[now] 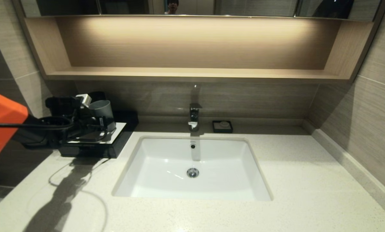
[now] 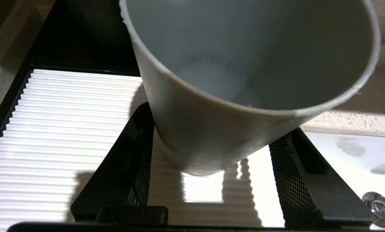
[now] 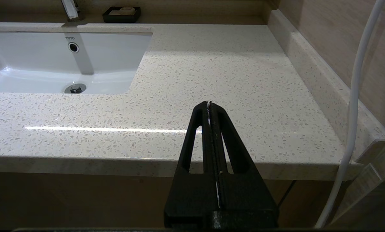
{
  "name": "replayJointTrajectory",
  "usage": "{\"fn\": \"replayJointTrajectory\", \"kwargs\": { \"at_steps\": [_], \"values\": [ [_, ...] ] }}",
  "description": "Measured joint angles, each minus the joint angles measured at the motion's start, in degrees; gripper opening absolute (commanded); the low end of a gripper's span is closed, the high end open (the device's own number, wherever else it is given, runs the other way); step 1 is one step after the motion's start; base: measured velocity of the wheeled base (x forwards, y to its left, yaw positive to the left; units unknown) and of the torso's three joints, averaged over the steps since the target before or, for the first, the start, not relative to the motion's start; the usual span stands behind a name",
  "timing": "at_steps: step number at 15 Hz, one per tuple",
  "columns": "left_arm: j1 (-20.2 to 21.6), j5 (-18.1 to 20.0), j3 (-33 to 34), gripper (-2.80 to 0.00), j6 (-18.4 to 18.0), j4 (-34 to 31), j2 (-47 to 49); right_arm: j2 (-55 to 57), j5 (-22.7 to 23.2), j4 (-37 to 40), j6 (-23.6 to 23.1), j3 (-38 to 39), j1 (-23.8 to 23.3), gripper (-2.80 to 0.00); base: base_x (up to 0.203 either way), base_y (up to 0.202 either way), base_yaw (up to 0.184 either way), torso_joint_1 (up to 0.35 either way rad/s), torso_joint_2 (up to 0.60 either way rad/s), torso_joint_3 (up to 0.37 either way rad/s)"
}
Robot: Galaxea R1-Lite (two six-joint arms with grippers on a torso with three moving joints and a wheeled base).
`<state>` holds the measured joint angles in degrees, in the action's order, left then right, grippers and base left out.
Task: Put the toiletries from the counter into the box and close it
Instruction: Pick up the cup, then place the cup on the storage box
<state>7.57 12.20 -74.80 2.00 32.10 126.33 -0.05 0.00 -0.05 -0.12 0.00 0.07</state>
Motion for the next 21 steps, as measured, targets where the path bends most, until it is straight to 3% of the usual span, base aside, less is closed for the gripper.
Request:
{"fn": "replayJointTrajectory", "kwargs": {
  "at_steps": [21],
  "values": [
    [-0.02,-0.55,-6.08,-2.8,0.3,-0.45,1.22,0.0,0.0,-0.01,-0.04,0.0,0.0,-2.8,0.0,0.0,0.0,0.0,0.0,0.0]
  ]
}}
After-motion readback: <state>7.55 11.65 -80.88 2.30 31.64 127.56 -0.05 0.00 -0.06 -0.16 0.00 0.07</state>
